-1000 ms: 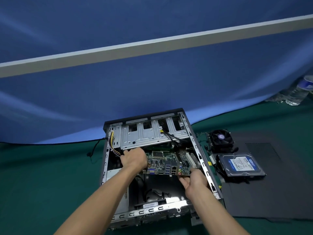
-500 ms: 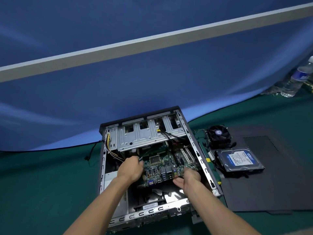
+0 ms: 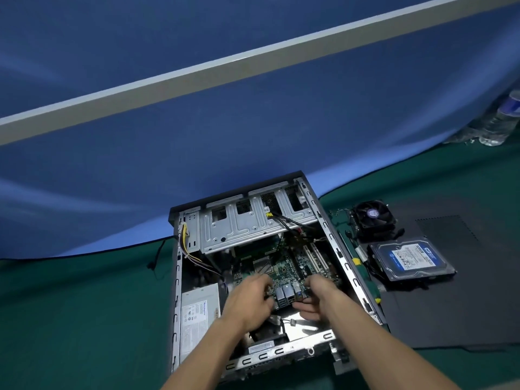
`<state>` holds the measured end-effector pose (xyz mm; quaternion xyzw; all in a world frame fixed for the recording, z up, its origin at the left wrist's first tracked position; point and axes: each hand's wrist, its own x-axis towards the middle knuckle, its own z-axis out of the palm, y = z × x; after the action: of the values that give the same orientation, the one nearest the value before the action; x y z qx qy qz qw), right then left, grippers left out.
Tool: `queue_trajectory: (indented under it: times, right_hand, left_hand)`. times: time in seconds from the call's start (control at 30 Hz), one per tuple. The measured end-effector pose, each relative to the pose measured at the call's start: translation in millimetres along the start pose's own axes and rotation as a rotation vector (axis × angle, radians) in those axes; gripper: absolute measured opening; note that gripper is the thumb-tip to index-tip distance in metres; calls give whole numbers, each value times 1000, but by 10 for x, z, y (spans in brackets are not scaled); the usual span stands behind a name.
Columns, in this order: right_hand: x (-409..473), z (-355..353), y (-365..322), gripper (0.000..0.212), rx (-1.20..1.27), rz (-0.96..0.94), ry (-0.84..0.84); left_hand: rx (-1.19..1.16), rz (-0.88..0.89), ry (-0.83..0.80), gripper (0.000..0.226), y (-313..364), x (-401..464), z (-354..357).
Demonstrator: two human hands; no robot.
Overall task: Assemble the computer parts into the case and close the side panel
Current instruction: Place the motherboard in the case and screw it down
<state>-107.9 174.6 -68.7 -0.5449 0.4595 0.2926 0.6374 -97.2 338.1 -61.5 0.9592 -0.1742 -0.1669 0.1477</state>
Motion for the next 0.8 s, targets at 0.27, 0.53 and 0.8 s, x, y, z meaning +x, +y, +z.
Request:
queue_trajectory:
  times: [0.27,0.53,0.8]
  right_hand:
    - [54,7,23,24,-35,-92,95]
    - [-138,251,73,24,-1182,-693,352]
    - [28,254,46,39,-1406,-904,178]
  left_hand:
    - [-57,-83,-11,37,109,182,271]
    - [-103,-131,-24,41,-83,211,337]
    - [-86,-106,-73,39,-87,214,306]
